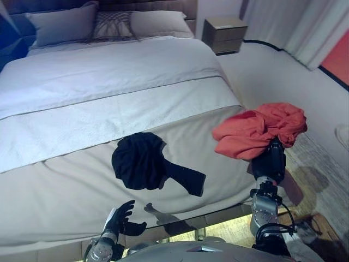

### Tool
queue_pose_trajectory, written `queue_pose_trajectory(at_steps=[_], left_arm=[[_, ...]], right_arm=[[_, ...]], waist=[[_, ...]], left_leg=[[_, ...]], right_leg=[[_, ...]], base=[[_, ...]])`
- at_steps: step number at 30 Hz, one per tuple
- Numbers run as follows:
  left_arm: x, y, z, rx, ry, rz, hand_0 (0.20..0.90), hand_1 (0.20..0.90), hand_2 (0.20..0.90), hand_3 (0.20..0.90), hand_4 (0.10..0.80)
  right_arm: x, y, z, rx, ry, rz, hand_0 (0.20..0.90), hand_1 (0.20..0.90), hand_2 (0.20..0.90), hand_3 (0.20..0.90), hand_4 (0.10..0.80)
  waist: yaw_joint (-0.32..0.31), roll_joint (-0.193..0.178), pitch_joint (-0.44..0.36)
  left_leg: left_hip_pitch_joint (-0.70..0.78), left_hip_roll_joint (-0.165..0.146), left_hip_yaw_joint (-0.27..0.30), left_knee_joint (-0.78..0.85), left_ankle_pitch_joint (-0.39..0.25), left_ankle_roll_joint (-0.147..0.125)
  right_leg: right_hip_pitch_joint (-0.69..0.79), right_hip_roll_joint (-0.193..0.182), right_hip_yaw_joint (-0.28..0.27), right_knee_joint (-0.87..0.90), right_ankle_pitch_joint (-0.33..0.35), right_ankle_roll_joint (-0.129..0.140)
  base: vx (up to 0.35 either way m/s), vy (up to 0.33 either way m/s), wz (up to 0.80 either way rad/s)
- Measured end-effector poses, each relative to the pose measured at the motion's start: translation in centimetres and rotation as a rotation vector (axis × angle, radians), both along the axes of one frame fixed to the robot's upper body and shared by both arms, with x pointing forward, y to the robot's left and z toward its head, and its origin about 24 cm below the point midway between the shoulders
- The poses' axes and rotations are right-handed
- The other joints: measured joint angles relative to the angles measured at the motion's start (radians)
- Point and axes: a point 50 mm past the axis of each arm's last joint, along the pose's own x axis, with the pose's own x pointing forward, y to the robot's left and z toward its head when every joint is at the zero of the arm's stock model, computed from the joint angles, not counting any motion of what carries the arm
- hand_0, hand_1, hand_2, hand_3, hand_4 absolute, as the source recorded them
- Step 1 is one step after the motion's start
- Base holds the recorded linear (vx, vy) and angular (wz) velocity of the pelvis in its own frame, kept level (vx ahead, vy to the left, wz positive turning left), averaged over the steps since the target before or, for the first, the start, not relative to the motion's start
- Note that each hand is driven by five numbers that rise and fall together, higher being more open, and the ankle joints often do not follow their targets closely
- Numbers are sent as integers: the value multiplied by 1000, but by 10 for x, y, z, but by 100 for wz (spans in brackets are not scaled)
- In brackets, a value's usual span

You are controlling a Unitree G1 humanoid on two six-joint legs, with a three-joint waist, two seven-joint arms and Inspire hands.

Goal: Pick up the clothes from the bed and place them into the basket

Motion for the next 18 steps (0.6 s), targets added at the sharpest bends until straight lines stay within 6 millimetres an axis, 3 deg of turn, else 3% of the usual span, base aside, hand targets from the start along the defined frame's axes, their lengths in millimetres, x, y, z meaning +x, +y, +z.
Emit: queue_pose_trajectory(at_steps=[2,4,6,7,8,9,11,12,13,14,15,16,17,18], left_arm=[[3,1,1,4,-3,-3,900,900,900,900,800],[4,2,1,15,-1,9,900,900,900,900,800],[5,4,1,26,7,17,900,900,900,900,800],[7,7,2,38,12,18,900,900,900,900,800],[6,10,2,46,18,19,900,900,900,900,800],[3,13,1,54,29,24,900,900,900,900,800],[-7,16,-1,63,61,41,900,900,900,900,800],[-5,15,-1,59,57,44,900,900,900,900,800],[-5,10,-2,44,54,43,900,900,900,900,800],[-4,3,-3,24,46,45,900,900,900,900,800],[-6,-4,-4,3,44,49,900,900,900,900,800],[-1,5,-2,30,42,66,900,900,900,900,800],[3,9,1,41,15,89,900,900,900,900,800],[7,13,5,51,-11,99,900,900,900,900,800]], right_arm=[[-3,1,-3,4,16,5,300,300,300,200,100],[1,4,-5,25,44,18,300,300,300,200,100],[6,7,-5,43,66,24,300,300,300,200,100],[7,9,-5,54,86,27,300,300,300,200,100],[7,11,-7,61,103,36,300,300,300,200,100],[9,16,-8,68,117,54,300,300,300,200,100],[15,25,-10,75,142,96,300,300,300,200,100],[19,31,-10,80,160,114,300,300,300,200,100],[26,33,-5,66,151,128,300,300,300,200,100],[34,32,2,37,135,141,300,300,300,200,100],[40,28,8,-3,138,157,300,300,300,200,100],[38,33,-2,17,197,158,300,300,300,200,100],[33,38,-9,20,245,179,300,300,300,200,100],[32,43,-12,8,267,200,300,300,300,200,100]], waist=[[4,3,2],[33,30,6],[61,56,13],[81,54,12],[91,47,10],[102,37,11],[117,23,14],[125,-9,18],[139,-24,16],[142,3,16],[139,80,19],[158,25,37],[177,12,29],[180,-5,23]], left_leg=[[6,8,64,1,7,6],[8,54,173,1,-2,21],[7,111,248,2,-3,21],[10,135,289,4,-2,21],[21,147,315,6,-2,21],[40,152,349,13,-5,17],[33,166,398,100,-27,-13],[-11,146,391,131,-79,-27],[-30,71,367,25,-70,-16],[-61,53,363,-9,-49,-3],[-69,123,422,-2,40,72],[-34,119,471,7,38,49],[-41,147,498,17,21,38],[-35,174,512,12,13,9]], right_leg=[[-41,-28,-81,53,10,24],[-96,-53,-230,151,2,36],[-126,-80,-296,275,-20,62],[-123,-104,-323,346,-39,82],[-105,-129,-341,382,-42,83],[-72,-149,-377,394,-31,50],[-46,-117,-393,340,-26,-71],[-48,-115,-382,288,-13,-88],[-49,-91,-331,195,19,-63],[-34,-48,-285,99,62,-17],[-1,19,-329,74,11,-13],[26,-28,-393,129,-69,-14],[23,-44,-417,188,-107,-17],[29,-69,-423,241,-114,-8]], base=[[-212,73,-76],[-289,81,-139],[-273,74,-139],[-236,56,-121],[-197,26,-121],[-146,-28,-119],[-121,-76,-108],[-43,-119,-137],[-65,-177,-168],[-61,-211,-165],[-131,-259,-135],[-97,-208,-117],[-135,-219,-105],[-140,-196,-79]])
